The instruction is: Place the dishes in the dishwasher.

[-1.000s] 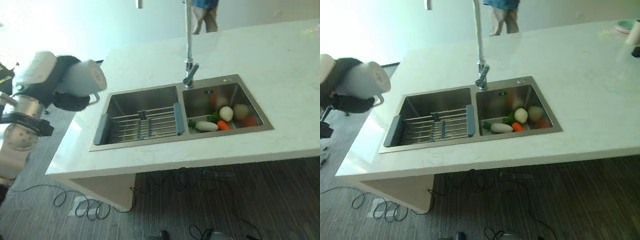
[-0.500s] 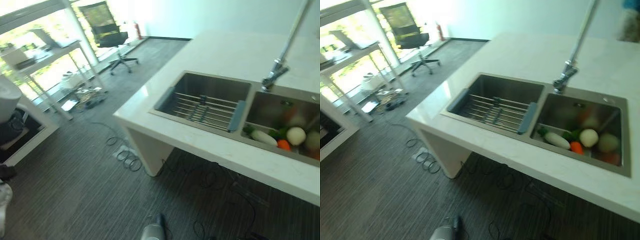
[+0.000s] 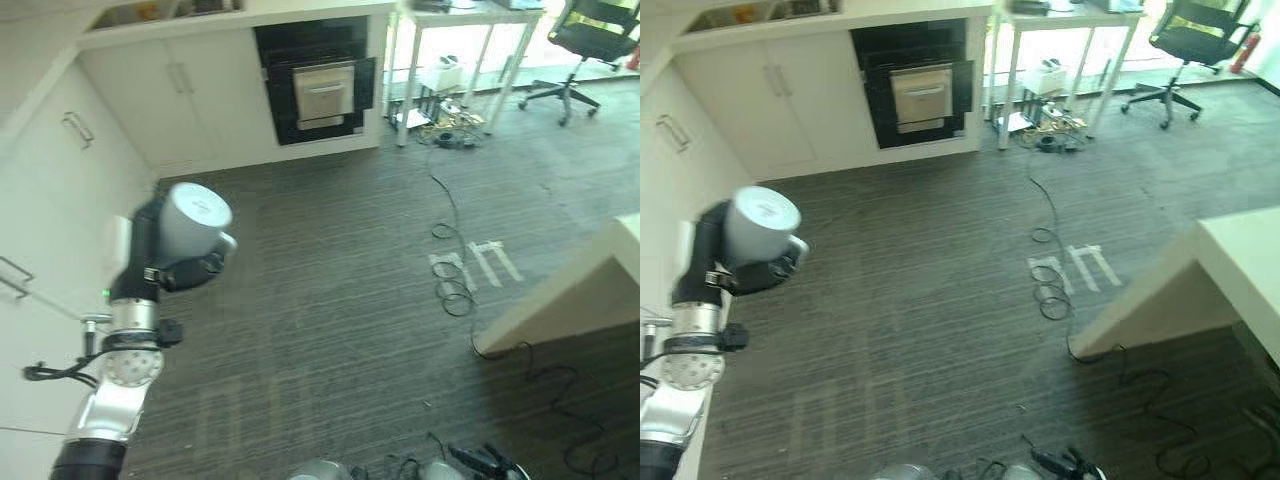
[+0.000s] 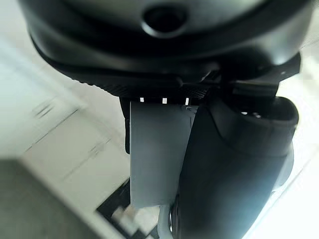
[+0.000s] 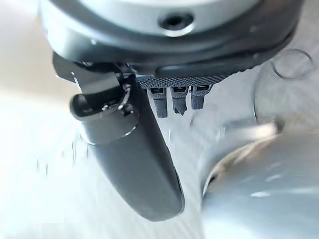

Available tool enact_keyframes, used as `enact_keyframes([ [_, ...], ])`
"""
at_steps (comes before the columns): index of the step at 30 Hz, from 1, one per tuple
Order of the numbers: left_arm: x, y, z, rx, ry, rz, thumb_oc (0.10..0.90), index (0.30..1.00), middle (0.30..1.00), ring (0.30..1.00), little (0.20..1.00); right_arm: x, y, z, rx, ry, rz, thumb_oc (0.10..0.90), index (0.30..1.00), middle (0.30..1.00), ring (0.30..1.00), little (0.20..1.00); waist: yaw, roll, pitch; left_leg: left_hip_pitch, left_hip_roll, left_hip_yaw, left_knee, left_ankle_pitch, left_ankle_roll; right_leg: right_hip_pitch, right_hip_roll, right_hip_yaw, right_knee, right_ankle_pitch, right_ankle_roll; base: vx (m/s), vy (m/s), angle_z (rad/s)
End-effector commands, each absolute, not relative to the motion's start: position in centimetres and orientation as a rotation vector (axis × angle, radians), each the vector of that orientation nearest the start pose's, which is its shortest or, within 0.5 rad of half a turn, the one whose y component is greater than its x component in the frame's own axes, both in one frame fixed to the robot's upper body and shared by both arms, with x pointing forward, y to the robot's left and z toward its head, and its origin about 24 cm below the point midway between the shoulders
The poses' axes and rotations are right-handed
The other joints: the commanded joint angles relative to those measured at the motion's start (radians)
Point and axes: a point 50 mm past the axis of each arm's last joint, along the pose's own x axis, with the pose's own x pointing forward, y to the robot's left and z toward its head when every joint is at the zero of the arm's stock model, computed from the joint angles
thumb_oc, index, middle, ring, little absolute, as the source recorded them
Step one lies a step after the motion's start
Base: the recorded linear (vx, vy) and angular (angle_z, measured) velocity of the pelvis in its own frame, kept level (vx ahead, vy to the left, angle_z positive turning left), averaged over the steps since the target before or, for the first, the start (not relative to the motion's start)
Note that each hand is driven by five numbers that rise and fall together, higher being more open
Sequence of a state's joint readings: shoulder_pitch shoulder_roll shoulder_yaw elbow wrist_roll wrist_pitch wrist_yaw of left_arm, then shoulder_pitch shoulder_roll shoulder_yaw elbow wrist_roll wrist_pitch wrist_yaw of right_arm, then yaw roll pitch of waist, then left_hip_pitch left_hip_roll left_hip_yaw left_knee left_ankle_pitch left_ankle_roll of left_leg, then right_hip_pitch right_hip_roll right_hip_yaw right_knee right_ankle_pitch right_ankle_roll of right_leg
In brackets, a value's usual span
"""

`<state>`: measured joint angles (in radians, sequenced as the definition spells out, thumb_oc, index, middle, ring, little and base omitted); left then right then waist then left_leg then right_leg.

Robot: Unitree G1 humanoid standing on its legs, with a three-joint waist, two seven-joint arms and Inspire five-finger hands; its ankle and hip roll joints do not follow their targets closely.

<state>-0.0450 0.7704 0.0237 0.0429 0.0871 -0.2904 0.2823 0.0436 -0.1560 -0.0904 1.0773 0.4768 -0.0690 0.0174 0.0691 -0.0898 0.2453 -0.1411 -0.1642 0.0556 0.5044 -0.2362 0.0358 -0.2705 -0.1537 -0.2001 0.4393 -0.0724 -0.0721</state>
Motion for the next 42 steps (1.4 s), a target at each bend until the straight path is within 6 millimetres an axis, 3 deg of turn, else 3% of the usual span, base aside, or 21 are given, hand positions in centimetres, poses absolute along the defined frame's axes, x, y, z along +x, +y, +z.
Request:
enact_keyframes([
  [1,25.2,26.2,20.1,0.758,-0.748,0.223,0.4,0.3,0.3,0.3,0.3,10.1,-26.8,-14.3,0.257,0.941,-0.493,0.8,0.9,0.9,0.9,0.9,-0.053,0.096,-0.055,0.11,0.126,0.014,-0.204,-0.078,0.016,0.106,-0.002,-0.042,-0.139,-0.026,0.254,0.28,-0.034,0.64],
  [3,25.7,25.5,20.0,0.759,-0.741,0.201,0.4,0.3,0.3,0.3,0.3,10.0,-26.8,-14.5,0.298,0.962,-0.505,0.8,0.9,0.9,0.9,0.9,-0.066,0.086,-0.056,0.125,0.109,0.003,-0.204,-0.099,0.025,0.02,-0.004,-0.022,-0.139,0.005,0.274,0.35,-0.077,-0.07],
  [7,25.8,25.3,19.5,0.782,-0.741,0.184,0.4,0.3,0.3,0.3,0.3,9.6,-26.6,-14.7,0.34,0.986,-0.529,0.8,0.9,0.9,0.9,0.9,-0.072,0.088,-0.056,0.156,0.101,-0.014,-0.204,-0.114,0.032,-0.025,0.001,-0.023,-0.139,0.036,0.281,0.35,-0.078,-0.06],
  [10,25.8,25.2,19.6,0.784,-0.747,0.187,0.4,0.3,0.3,0.3,0.3,9.1,-26.8,-14.9,0.352,1.001,-0.534,0.8,0.9,0.9,0.9,0.9,-0.073,0.092,-0.067,0.184,0.098,-0.034,-0.204,-0.121,0.026,0.01,0.021,-0.008,-0.139,0.027,0.25,0.44,-0.142,0.13],
  [12,25.9,25.1,19.2,0.775,-0.746,0.212,0.4,0.3,0.3,0.3,0.3,9.2,-27.0,-14.8,0.337,1.019,-0.527,0.8,0.9,0.9,0.9,0.9,-0.08,0.105,-0.083,0.247,0.114,-0.044,-0.204,-0.114,-0.001,0.038,0.044,-0.008,-0.139,0.004,0.216,0.5,-0.132,0.18],
  [13,25.8,24.9,19.0,0.771,-0.748,0.222,0.4,0.3,0.3,0.3,0.3,9.3,-27.3,-14.7,0.314,1.025,-0.509,0.8,0.9,0.9,0.9,0.9,-0.082,0.112,-0.088,0.281,0.127,-0.034,-0.204,-0.068,-0.022,0.053,0.052,-0.014,-0.139,-0.013,0.202,0.59,-0.235,0.29],
  [14,25.7,24.7,19.2,0.76,-0.753,0.217,0.4,0.3,0.3,0.3,0.3,9.5,-28.3,-14.2,0.256,1.008,-0.485,0.8,0.9,0.9,0.9,0.9,-0.06,0.089,-0.065,0.212,0.156,0.014,0.008,0.181,-0.093,0.134,0.044,-0.008,-0.139,-0.077,0.147,0.53,-0.285,0.19],
  [15,25.8,24.6,19.5,0.762,-0.751,0.202,0.4,0.3,0.3,0.3,0.3,9.4,-28.9,-14.0,0.256,0.988,-0.485,0.8,0.9,0.9,0.9,0.9,-0.047,0.081,-0.051,0.101,0.158,0.028,0.133,0.205,-0.097,0.165,0.039,-0.009,-0.139,-0.093,0.132,0.45,-0.275,-0.11],
  [17,26.0,24.7,19.8,0.766,-0.749,0.193,0.4,0.3,0.3,0.3,0.3,9.9,-29.1,-13.8,0.237,0.963,-0.457,0.8,0.9,0.9,0.9,0.9,-0.031,0.086,-0.039,0.017,0.146,0.034,0.075,0.15,-0.07,0.197,0.052,0.012,-0.139,-0.118,0.137,0.27,-0.051,-0.26],
  [20,25.9,25.2,19.9,0.769,-0.746,0.206,0.4,0.3,0.3,0.3,0.3,10.5,-29.0,-13.7,0.225,0.953,-0.432,0.8,0.9,0.9,0.9,0.9,-0.026,0.082,-0.041,0.015,0.131,0.036,-0.075,0.142,-0.052,0.2,0.064,0.052,-0.139,-0.136,0.144,0.28,0.062,-0.31],
  [22,25.7,25.4,19.7,0.767,-0.738,0.209,0.4,0.3,0.3,0.3,0.3,10.6,-28.8,-13.7,0.218,0.961,-0.42,0.8,0.9,0.9,0.9,0.9,-0.016,0.1,-0.038,-0.018,0.123,0.003,-0.204,0.146,-0.061,0.224,0.102,0.089,-0.139,-0.161,0.15,0.38,0.131,-0.53],
  [25,25.4,25.6,18.9,0.777,-0.702,0.19,0.4,0.3,0.3,0.3,0.3,10.7,-28.2,-14.0,0.198,0.985,-0.402,0.8,0.9,0.9,0.9,0.9,0.012,0.141,-0.029,-0.186,0.148,-0.053,-0.204,0.191,-0.101,0.272,0.161,0.129,-0.139,-0.193,0.146,0.43,0.153,-0.33],
  [27,25.2,26.0,18.5,0.79,-0.679,0.186,0.4,0.3,0.3,0.3,0.3,10.4,-27.9,-14.2,0.181,1.004,-0.385,0.8,0.9,0.9,0.9,0.9,0.03,0.146,-0.026,-0.275,0.168,-0.046,-0.204,0.202,-0.113,0.294,0.168,0.131,-0.139,-0.205,0.146,0.42,0.145,-0.66],
  [30,24.9,26.6,18.2,0.795,-0.669,0.187,0.4,0.3,0.3,0.3,0.3,9.4,-28.1,-14.4,0.16,1.031,-0.397,0.8,0.9,0.9,0.9,0.9,0.027,0.154,-0.037,-0.299,0.224,0.039,-0.204,0.197,-0.111,0.329,0.151,0.087,-0.139,-0.229,0.157,0.58,0.24,-0.86],
  [31,24.8,26.8,18.1,0.8,-0.667,0.193,0.4,0.3,0.3,0.3,0.3,9.4,-28.2,-14.4,0.153,1.036,-0.398,0.8,0.9,0.9,0.9,0.9,0.027,0.159,-0.045,-0.28,0.224,0.032,-0.204,0.204,-0.11,0.34,0.153,0.087,-0.139,-0.235,0.159,0.62,0.316,0.12],
  [32,24.6,27.3,18.2,0.826,-0.646,0.207,0.4,0.3,0.3,0.3,0.3,9.3,-28.2,-14.4,0.153,1.039,-0.402,0.8,0.9,0.9,0.9,0.9,0.038,0.161,-0.06,-0.233,0.184,-0.03,-0.204,0.204,-0.088,0.41,0.16,0.125,-0.139,-0.268,0.163,0.81,0.381,0.06],
  [34,24.9,27.1,18.8,0.846,-0.65,0.174,0.4,0.3,0.3,0.3,0.3,9.0,-27.8,-14.6,0.206,1.019,-0.442,0.8,0.9,0.9,0.9,0.9,0.041,0.139,-0.085,-0.188,0.151,-0.021,-0.204,0.166,-0.052,0.492,0.145,0.115,-0.139,-0.231,0.186,0.57,0.273,-0.16],
  [35,25.2,26.8,19.2,0.862,-0.66,0.164,0.4,0.3,0.3,0.3,0.3,9.2,-27.3,-14.6,0.219,1.003,-0.44,0.8,0.9,0.9,0.9,0.9,0.028,0.137,-0.09,-0.148,0.134,-0.027,-0.204,0.138,-0.026,0.511,0.131,0.107,-0.128,-0.106,0.223,0.26,0.196,-0.3],
  [38,25.6,26.7,19.6,0.899,-0.671,0.157,0.4,0.3,0.3,0.3,0.3,9.9,-26.2,-14.5,0.221,0.954,-0.411,0.8,0.9,0.9,0.9,0.9,-0.007,0.15,-0.079,-0.064,0.106,-0.053,-0.204,0.084,0.032,0.337,0.127,0.116,0.228,0.084,0.281,0.26,0.191,-0.01],
  [40,25.7,26.9,19.5,0.91,-0.666,0.173,0.4,0.3,0.3,0.3,0.3,10.2,-26.0,-14.5,0.215,0.948,-0.382,0.8,0.9,0.9,0.9,0.9,-0.019,0.163,-0.074,-0.02,0.107,-0.06,-0.204,0.057,0.041,0.22,0.119,0.09,0.29,0.078,0.268,0.21,0.07,0.02],
  [42,25.7,27.1,19.4,0.923,-0.666,0.188,0.4,0.3,0.3,0.3,0.3,10.8,-25.9,-14.3,0.193,0.938,-0.355,0.8,0.9,0.9,0.9,0.9,-0.032,0.172,-0.067,0.022,0.11,-0.069,-0.204,0.038,0.037,0.156,0.108,0.054,0.217,0.037,0.242,0.25,-0.021,-0.21],
])
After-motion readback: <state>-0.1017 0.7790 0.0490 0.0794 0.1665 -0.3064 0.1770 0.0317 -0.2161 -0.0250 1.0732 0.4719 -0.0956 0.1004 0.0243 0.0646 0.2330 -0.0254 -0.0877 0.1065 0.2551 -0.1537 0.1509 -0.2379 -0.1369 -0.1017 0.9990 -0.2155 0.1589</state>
